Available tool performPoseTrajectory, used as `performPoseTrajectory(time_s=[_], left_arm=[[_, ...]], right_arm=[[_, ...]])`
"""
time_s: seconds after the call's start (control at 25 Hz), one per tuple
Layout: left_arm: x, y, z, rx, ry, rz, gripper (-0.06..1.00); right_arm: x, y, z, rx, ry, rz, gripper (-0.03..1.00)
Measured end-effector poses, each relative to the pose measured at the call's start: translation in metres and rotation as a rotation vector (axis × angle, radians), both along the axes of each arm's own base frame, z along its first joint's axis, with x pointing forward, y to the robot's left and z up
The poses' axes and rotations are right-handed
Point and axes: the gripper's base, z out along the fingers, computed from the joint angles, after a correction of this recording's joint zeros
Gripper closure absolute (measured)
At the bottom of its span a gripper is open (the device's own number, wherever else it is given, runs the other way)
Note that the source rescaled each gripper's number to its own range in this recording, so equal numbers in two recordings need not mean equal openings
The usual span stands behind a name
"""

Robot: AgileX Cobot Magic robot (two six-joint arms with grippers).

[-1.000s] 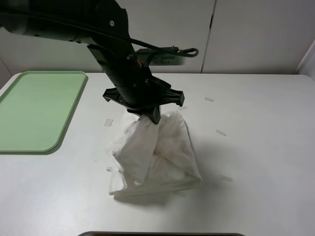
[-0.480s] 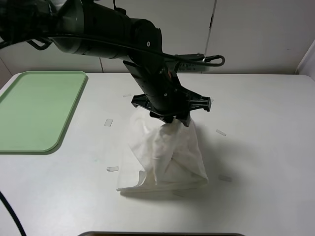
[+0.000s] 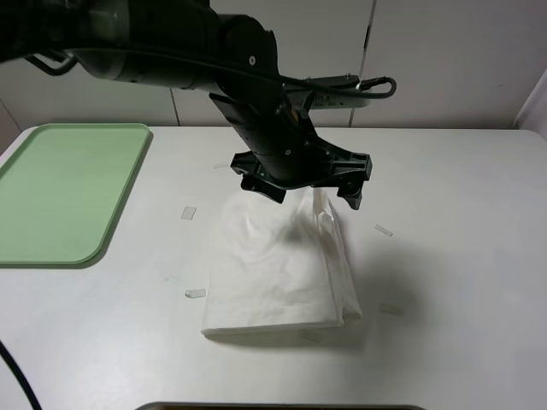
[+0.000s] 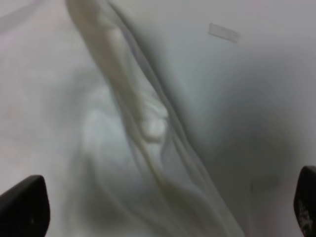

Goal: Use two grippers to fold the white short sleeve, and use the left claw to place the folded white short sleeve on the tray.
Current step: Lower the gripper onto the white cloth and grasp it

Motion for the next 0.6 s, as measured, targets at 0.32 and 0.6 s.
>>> performPoseTrajectory(time_s=[0.32, 0.6], left_arm=[[-0.015, 0.022, 0.036, 0.092, 0.025, -0.032, -0.05], [-0.020, 0.052, 0.054, 0.182, 0.064, 0.012, -0.05]], right_arm=[[0.000, 0.000, 0.000, 0.000, 0.000, 0.000, -0.03], [0.000, 0.000, 0.000, 0.000, 0.000, 0.000, -0.03]])
